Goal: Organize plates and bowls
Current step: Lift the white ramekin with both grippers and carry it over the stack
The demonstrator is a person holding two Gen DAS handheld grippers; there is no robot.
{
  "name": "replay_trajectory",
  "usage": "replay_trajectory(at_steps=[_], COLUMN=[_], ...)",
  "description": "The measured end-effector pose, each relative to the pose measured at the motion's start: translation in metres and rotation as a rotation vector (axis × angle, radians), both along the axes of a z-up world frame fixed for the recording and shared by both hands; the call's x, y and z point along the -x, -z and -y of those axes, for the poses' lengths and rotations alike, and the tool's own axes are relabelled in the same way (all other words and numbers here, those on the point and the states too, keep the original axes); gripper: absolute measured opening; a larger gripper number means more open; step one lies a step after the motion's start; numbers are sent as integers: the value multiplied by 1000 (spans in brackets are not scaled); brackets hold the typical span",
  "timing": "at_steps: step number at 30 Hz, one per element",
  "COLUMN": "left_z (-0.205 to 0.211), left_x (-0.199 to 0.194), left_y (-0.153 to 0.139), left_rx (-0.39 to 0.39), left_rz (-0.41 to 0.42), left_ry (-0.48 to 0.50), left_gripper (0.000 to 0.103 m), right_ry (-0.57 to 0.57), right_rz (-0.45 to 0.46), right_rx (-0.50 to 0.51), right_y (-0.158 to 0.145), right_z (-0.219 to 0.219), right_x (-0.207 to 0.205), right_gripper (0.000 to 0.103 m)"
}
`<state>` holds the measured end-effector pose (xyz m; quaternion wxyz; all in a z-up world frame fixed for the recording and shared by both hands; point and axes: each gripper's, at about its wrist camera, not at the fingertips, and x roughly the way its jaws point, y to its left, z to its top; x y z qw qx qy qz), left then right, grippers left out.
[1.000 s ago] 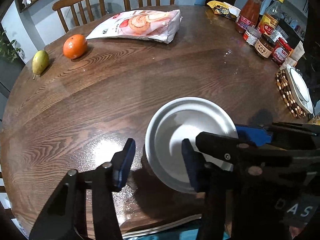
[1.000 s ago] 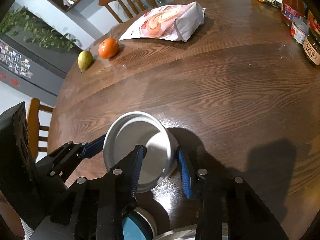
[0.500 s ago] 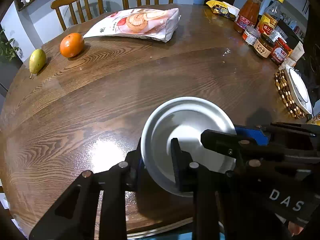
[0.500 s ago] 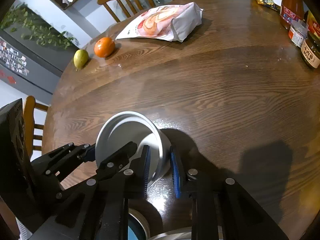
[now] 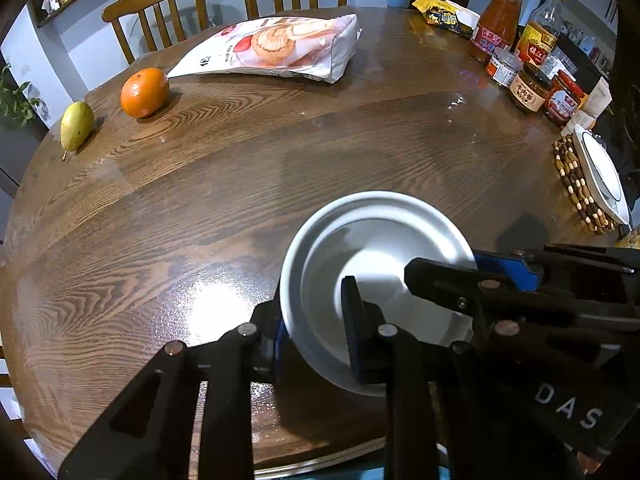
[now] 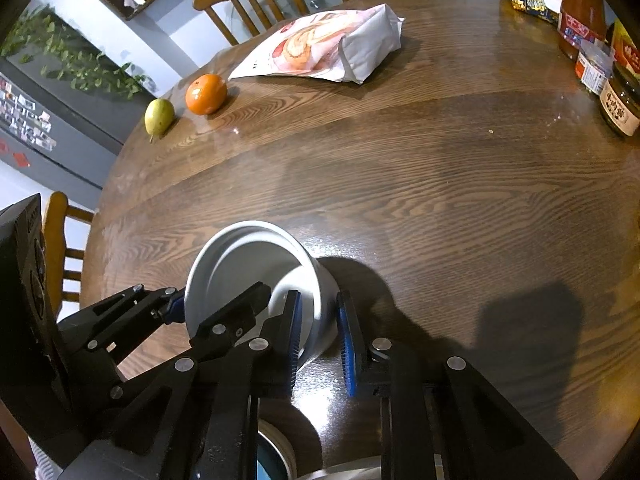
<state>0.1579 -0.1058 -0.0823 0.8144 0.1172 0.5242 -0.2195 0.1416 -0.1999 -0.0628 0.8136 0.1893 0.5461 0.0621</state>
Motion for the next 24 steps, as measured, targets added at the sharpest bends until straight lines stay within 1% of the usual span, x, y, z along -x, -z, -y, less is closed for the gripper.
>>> replay_trajectory(at_steps=[11, 17, 24], left_z=[1, 0, -1], left_x=[1, 3, 7], left_y=[0, -5, -13], left_rx=[-5, -3, -1], left_rz=[9, 28, 47], left_ry=[3, 4, 3], left_gripper=[22, 22, 22], right_ry=[-1, 12, 17], right_rz=[19, 33, 57], right_rx=[37, 23, 22], right_y=[-2, -6, -14], right_z=[-4, -1, -1], right_x=[3, 7, 12], right_gripper=[18, 15, 13])
